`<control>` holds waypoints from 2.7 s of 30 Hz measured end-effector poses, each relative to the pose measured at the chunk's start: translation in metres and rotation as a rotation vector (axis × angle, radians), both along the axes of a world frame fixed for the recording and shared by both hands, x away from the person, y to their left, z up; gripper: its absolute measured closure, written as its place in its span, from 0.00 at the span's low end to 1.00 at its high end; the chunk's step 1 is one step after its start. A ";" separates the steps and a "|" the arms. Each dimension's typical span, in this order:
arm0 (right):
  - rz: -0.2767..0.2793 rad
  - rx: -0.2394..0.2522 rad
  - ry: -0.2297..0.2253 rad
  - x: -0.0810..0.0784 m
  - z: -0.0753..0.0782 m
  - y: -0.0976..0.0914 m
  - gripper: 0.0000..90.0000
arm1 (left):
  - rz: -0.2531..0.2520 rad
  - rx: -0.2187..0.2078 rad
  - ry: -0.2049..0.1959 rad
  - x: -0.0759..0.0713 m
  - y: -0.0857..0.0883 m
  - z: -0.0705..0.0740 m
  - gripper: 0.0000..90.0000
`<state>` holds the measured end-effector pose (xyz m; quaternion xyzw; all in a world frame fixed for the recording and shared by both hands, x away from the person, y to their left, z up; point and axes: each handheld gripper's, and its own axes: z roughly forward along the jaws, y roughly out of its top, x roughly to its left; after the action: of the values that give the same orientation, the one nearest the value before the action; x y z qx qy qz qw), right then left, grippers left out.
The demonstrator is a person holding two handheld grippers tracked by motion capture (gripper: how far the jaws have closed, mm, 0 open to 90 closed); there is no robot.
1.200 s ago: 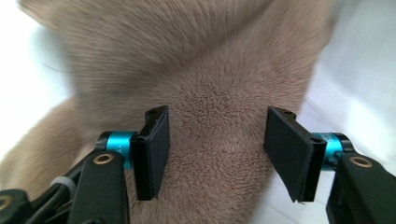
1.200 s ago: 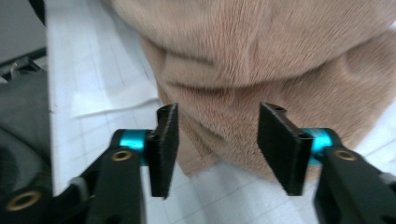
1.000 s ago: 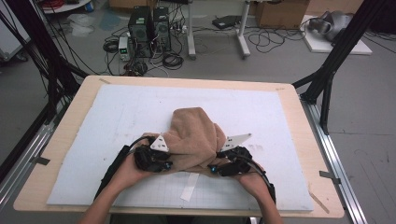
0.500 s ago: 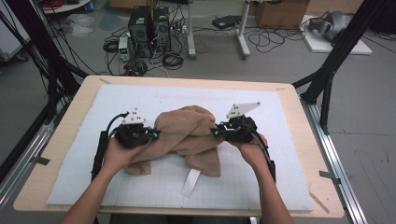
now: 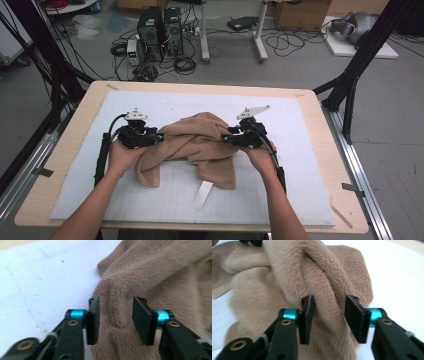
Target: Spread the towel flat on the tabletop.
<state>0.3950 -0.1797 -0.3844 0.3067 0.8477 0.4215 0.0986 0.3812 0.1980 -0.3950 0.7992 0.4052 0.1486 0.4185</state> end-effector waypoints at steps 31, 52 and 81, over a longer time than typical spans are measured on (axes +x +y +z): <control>0.217 -0.141 0.051 -0.092 -0.035 -0.025 0.95 | -0.101 0.028 -0.027 -0.077 0.016 -0.011 0.92; 0.019 -0.117 0.052 -0.096 -0.027 -0.094 0.78 | -0.008 -0.008 -0.039 -0.052 0.031 0.008 0.76; 0.304 -0.118 0.015 -0.090 -0.025 0.022 0.90 | -0.262 0.052 0.000 -0.083 0.007 -0.008 0.93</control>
<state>0.3054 -0.1575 -0.4096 0.1718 0.9084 0.3785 0.0452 0.2984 0.2046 -0.4029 0.8558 0.2934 0.1028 0.4135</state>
